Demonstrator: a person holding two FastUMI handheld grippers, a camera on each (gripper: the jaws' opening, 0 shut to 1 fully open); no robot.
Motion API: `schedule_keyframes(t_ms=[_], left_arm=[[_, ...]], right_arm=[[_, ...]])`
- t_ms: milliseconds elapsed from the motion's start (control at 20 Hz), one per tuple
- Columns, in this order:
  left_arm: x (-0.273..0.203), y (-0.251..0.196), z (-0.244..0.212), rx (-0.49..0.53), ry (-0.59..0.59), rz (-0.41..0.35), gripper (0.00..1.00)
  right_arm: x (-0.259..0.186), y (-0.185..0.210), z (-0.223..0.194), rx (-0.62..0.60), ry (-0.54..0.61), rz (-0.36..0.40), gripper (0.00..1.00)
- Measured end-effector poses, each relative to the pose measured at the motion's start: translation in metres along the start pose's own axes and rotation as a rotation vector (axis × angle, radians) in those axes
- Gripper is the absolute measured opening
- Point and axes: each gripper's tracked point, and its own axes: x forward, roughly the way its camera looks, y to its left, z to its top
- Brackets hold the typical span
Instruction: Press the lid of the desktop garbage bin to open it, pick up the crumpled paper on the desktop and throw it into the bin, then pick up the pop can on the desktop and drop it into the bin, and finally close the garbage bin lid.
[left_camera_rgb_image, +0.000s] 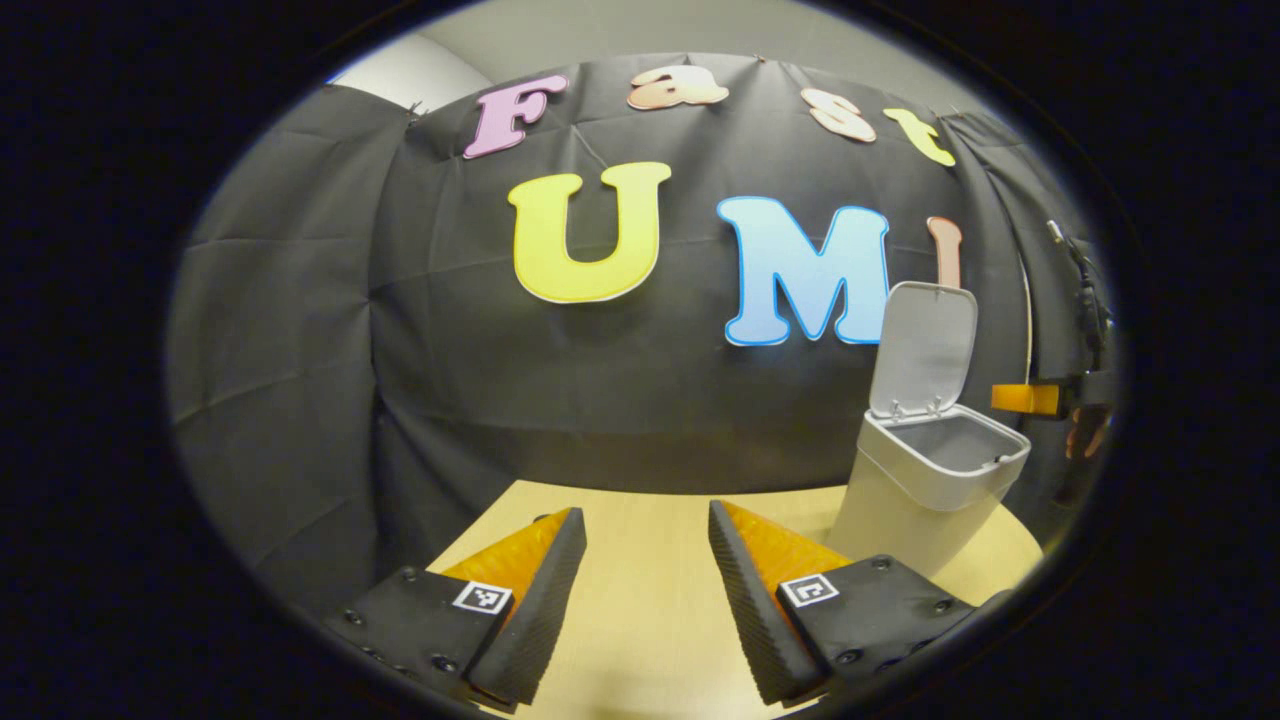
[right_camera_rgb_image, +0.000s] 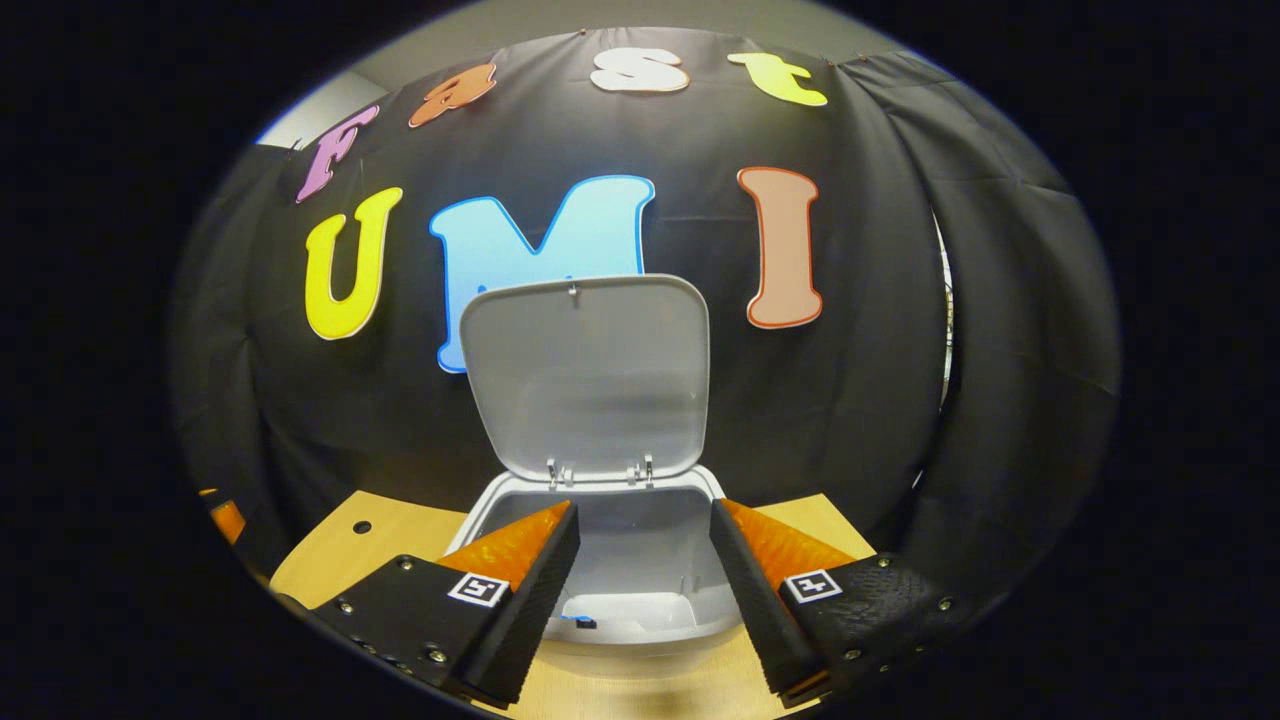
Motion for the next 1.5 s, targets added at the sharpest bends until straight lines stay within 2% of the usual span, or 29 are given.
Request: schedule_keyframes(t_ms=[50, 100, 150, 200, 250, 300, 350, 400, 550, 650, 800, 950, 1150, 1200, 1250, 1350, 1400, 1500], left_arm=[[0.001, -0.001, 0.001, -0.001, -0.003, -0.004, 0.79], [0.0, -0.002, 0.002, 0.003, -0.004, -0.007, 0.87], [0.0, -0.002, 0.004, 0.009, -0.007, -0.009, 0.87], [0.001, -0.002, 0.007, 0.013, -0.011, -0.011, 0.82], [0.001, -0.002, 0.008, 0.017, -0.014, -0.013, 0.82], [0.001, -0.002, 0.009, 0.019, -0.017, -0.016, 0.87], [0.001, -0.003, 0.011, 0.019, -0.019, -0.017, 0.87], [0.001, -0.003, 0.011, 0.02, -0.02, -0.019, 0.87], [0.002, -0.004, 0.013, 0.025, -0.02, -0.021, 0.87], [0.003, -0.004, 0.013, 0.03, -0.019, -0.023, 0.79], [0.007, -0.006, 0.014, 0.038, -0.016, -0.03, 0.87], [0.011, -0.007, 0.017, 0.049, -0.017, -0.031, 0.87], [0.015, -0.012, 0.015, 0.037, -0.014, -0.036, 0.79], [0.015, -0.014, 0.015, 0.035, -0.013, -0.037, 0.87], [0.015, -0.015, 0.015, 0.033, -0.013, -0.037, 0.83], [0.017, -0.016, 0.015, 0.025, -0.01, -0.036, 0.87], [0.018, -0.018, 0.015, 0.02, -0.008, -0.035, 0.87], [0.019, -0.017, 0.012, 0.011, -0.005, -0.035, 0.87]], right_arm=[[0.001, 0.002, 0.008, -0.003, -0.01, 0.004, 0.85], [0.002, 0.005, 0.015, -0.008, -0.022, 0.01, 0.85], [0.003, 0.007, 0.022, -0.013, -0.033, 0.013, 0.85], [0.005, 0.009, 0.028, -0.016, -0.045, 0.016, 0.85], [0.007, 0.012, 0.036, -0.018, -0.056, 0.021, 0.85], [0.009, 0.014, 0.041, -0.019, -0.065, 0.025, 0.85], [0.011, 0.017, 0.047, -0.02, -0.073, 0.028, 0.81], [0.014, 0.019, 0.052, -0.021, -0.081, 0.032, 0.85], [0.02, 0.025, 0.065, -0.029, -0.106, 0.039, 0.85], [0.024, 0.027, 0.07, -0.034, -0.11, 0.043, 0.84], [0.028, 0.028, 0.076, -0.04, -0.114, 0.045, 0.84], [0.035, 0.029, 0.094, -0.048, -0.137, 0.045, 0.84], [0.048, 0.034, 0.127, -0.066, -0.183, 0.043, 0.84], [0.051, 0.035, 0.134, -0.07, -0.196, 0.045, 0.84], [0.055, 0.037, 0.143, -0.073, -0.211, 0.044, 0.84], [0.062, 0.04, 0.158, -0.074, -0.238, 0.042, 0.84], [0.069, 0.042, 0.161, -0.073, -0.243, 0.039, 0.81], [0.083, 0.042, 0.156, -0.071, -0.217, 0.03, 0.84]])
